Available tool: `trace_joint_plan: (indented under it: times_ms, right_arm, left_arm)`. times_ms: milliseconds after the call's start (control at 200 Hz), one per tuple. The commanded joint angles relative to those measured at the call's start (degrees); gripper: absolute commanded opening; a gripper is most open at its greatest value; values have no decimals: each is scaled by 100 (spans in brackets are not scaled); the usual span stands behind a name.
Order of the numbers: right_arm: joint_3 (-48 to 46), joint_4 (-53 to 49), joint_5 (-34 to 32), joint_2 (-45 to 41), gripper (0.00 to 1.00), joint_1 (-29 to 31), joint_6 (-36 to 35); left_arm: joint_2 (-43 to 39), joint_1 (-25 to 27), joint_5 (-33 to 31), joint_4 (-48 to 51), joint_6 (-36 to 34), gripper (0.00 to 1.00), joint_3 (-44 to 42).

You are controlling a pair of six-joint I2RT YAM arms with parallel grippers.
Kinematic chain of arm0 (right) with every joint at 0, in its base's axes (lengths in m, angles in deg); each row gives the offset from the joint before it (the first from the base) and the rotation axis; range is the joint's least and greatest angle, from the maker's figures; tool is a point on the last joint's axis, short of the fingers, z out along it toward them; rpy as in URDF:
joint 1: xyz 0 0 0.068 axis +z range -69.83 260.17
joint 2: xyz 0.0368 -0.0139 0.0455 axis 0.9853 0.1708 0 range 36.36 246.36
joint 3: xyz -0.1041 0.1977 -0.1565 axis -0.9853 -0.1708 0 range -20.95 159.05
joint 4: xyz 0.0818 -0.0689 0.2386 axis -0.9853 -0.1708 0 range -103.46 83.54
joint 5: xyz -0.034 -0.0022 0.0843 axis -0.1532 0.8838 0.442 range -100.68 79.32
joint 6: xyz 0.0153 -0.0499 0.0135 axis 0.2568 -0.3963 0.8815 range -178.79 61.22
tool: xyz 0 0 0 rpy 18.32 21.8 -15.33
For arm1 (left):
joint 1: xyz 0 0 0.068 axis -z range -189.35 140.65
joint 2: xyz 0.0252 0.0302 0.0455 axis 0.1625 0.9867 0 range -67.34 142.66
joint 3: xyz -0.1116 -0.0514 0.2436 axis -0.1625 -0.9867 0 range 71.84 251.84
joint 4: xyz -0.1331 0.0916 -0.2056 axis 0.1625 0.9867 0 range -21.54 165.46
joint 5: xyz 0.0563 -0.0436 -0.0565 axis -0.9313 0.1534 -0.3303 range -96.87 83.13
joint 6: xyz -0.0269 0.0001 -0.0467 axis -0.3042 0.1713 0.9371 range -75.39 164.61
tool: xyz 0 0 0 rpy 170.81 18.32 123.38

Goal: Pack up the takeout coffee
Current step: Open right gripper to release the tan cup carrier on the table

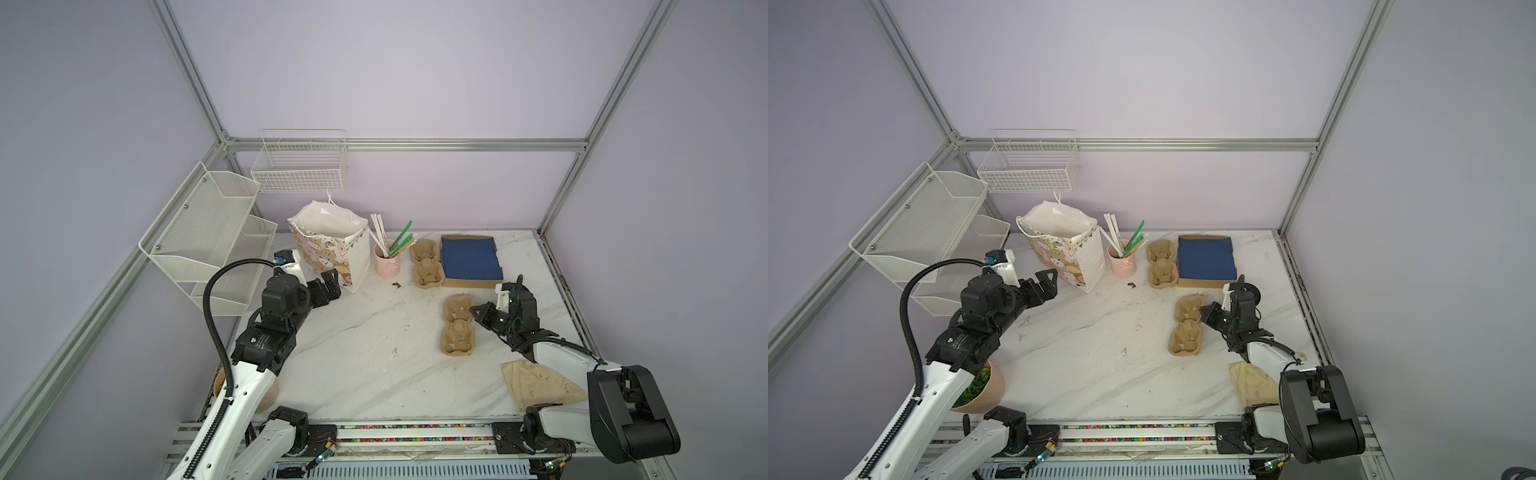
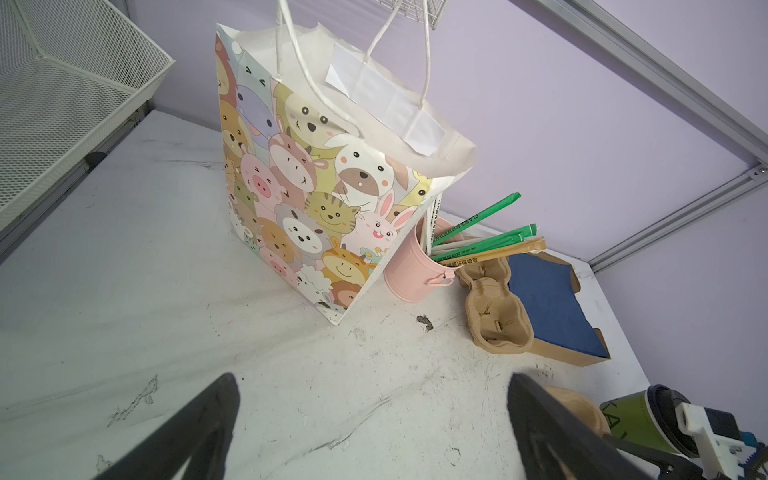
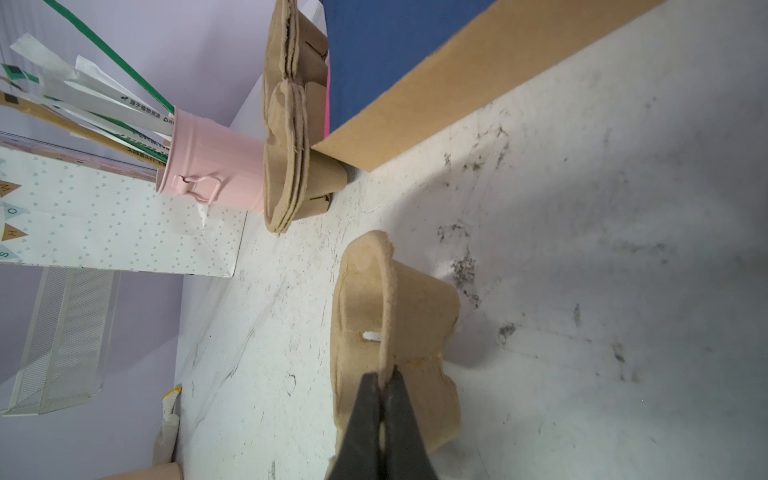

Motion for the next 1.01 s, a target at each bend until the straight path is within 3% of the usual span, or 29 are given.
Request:
trace_joint_plan:
  times_ms: [0, 420, 550, 655, 795, 895, 1000]
  right_arm:
    - [225, 145, 187, 297, 0, -93, -112]
    - [812, -117, -160, 976, 0, -127, -294]
    - [913, -270, -278, 995, 13, -128, -349]
    - [994, -435, -336, 960, 29, -130, -402]
    - [1064, -569, -388, 892, 35, -130, -420]
    - [1245, -790, -526, 766, 47, -127, -429]
    - [1460, -808, -528, 621, 52, -127, -377]
  left_arm:
    - [-36, -33, 37, -247, 70, 100, -212]
    - [-50, -31, 29, -251, 72, 100, -216]
    - [-46, -31, 35, -247, 70, 100, -212]
    - [-63, -31, 37, -249, 69, 100, -212]
    - [-80, -31, 29, -247, 74, 100, -212]
    - [-87, -31, 29, -251, 76, 100, -212]
    - [-98, -36, 29, -247, 76, 100, -212]
